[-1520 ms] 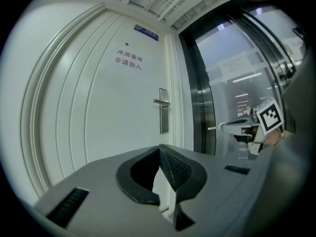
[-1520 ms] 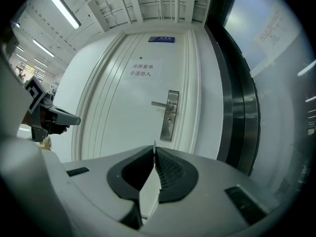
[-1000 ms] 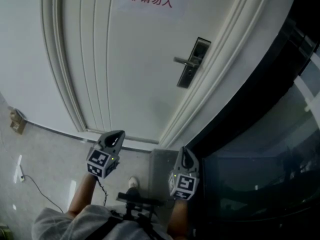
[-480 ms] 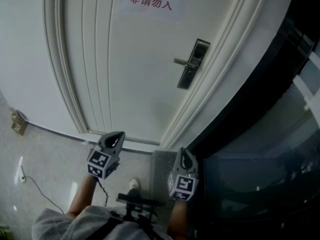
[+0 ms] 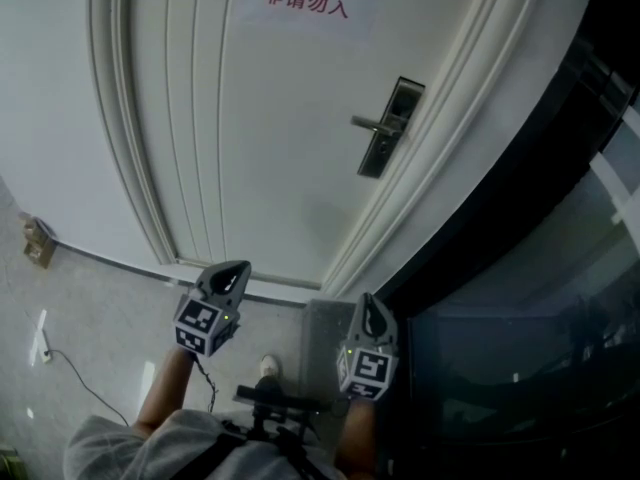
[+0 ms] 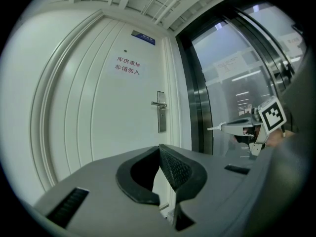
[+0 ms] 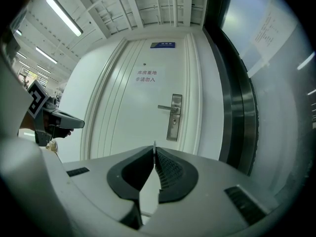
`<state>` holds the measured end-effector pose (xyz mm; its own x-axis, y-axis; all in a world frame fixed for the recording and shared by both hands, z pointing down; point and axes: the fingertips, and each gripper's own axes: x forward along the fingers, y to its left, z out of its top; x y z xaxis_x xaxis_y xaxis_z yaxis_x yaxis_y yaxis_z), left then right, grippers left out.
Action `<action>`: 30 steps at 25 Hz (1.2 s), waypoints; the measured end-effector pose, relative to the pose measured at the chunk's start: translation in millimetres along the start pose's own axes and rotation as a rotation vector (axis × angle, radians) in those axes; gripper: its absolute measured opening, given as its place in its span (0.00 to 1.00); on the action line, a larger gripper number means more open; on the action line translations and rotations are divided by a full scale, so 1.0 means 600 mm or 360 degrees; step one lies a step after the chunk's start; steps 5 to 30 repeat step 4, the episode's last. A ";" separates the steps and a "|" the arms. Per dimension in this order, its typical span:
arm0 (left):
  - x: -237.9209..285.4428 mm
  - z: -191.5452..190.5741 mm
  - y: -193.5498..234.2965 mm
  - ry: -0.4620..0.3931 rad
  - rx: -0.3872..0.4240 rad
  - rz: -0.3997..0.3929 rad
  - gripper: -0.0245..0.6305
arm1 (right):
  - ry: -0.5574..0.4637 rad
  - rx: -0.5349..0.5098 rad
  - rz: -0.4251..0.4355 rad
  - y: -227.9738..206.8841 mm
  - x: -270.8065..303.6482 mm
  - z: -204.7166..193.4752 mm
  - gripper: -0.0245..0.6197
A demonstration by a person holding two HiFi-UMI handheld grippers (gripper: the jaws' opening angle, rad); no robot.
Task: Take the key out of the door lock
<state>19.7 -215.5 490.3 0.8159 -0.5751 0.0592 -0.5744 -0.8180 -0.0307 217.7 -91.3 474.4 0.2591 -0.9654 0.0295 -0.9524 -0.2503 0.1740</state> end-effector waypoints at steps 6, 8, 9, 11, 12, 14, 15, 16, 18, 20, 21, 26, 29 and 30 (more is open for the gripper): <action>0.001 0.000 0.001 0.0002 0.0003 -0.0003 0.03 | -0.0002 0.0019 -0.0005 0.000 0.002 0.001 0.07; 0.001 0.000 0.001 0.0002 0.0003 -0.0003 0.03 | -0.0002 0.0019 -0.0005 0.000 0.002 0.001 0.07; 0.001 0.000 0.001 0.0002 0.0003 -0.0003 0.03 | -0.0002 0.0019 -0.0005 0.000 0.002 0.001 0.07; 0.001 0.000 0.001 0.0002 0.0003 -0.0003 0.03 | -0.0002 0.0019 -0.0005 0.000 0.002 0.001 0.07; 0.001 0.000 0.001 0.0002 0.0003 -0.0003 0.03 | -0.0002 0.0019 -0.0005 0.000 0.002 0.001 0.07; 0.001 0.000 0.001 0.0002 0.0003 -0.0003 0.03 | -0.0002 0.0019 -0.0005 0.000 0.002 0.001 0.07; 0.001 0.000 0.001 0.0002 0.0003 -0.0003 0.03 | -0.0002 0.0019 -0.0005 0.000 0.002 0.001 0.07; 0.001 0.000 0.001 0.0002 0.0003 -0.0003 0.03 | -0.0002 0.0019 -0.0005 0.000 0.002 0.001 0.07; 0.001 0.000 0.001 0.0002 0.0003 -0.0003 0.03 | -0.0002 0.0019 -0.0005 0.000 0.002 0.001 0.07; 0.001 0.000 0.001 0.0002 0.0003 -0.0003 0.03 | -0.0002 0.0019 -0.0005 0.000 0.002 0.001 0.07; 0.001 0.000 0.001 0.0002 0.0003 -0.0003 0.03 | -0.0002 0.0019 -0.0005 0.000 0.002 0.001 0.07; 0.001 0.000 0.001 0.0002 0.0003 -0.0003 0.03 | -0.0002 0.0019 -0.0005 0.000 0.002 0.001 0.07; 0.001 0.000 0.001 0.0002 0.0003 -0.0003 0.03 | -0.0002 0.0019 -0.0005 0.000 0.002 0.001 0.07; 0.001 0.000 0.001 0.0002 0.0003 -0.0003 0.03 | -0.0002 0.0019 -0.0005 0.000 0.002 0.001 0.07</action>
